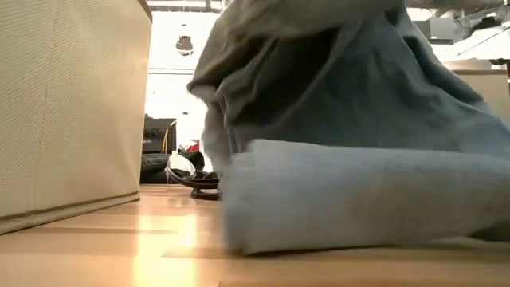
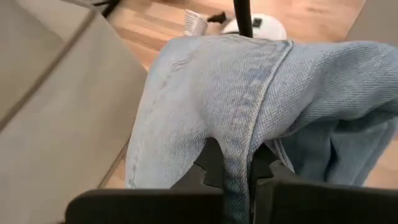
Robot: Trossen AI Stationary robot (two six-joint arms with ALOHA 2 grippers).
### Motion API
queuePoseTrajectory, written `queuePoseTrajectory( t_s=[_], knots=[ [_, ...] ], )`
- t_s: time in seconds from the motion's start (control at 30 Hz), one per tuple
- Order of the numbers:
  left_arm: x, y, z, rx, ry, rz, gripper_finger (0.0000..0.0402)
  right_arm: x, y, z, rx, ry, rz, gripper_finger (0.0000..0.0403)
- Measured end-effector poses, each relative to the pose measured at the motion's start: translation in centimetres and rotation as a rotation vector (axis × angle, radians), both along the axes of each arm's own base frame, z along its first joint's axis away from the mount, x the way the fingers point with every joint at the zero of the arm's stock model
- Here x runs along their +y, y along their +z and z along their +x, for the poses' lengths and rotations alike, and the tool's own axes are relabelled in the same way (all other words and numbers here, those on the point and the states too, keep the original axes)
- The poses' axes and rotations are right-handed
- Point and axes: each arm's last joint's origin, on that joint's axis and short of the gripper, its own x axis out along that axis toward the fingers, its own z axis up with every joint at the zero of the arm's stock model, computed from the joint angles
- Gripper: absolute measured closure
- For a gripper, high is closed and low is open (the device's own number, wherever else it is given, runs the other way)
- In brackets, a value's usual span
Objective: Sort clothes
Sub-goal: Put the light blue pants into the top laundry organizer
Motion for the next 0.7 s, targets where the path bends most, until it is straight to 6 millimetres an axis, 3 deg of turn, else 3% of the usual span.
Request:
queuePoseTrajectory(
  t_s=[0.37, 0.7],
  knots=[
    [0.0, 0.0, 0.0, 0.000, 0.000, 0.000, 0.0340, -3.6, 7.7, -5.1, -0.150, 0.162, -0.164, 0.0389],
    [0.0, 0.0, 0.0, 0.002, 0.000, 0.000, 0.0340, -6.2, 14.6, -10.7, -0.305, 0.437, -0.222, 0.0389]
  ],
)
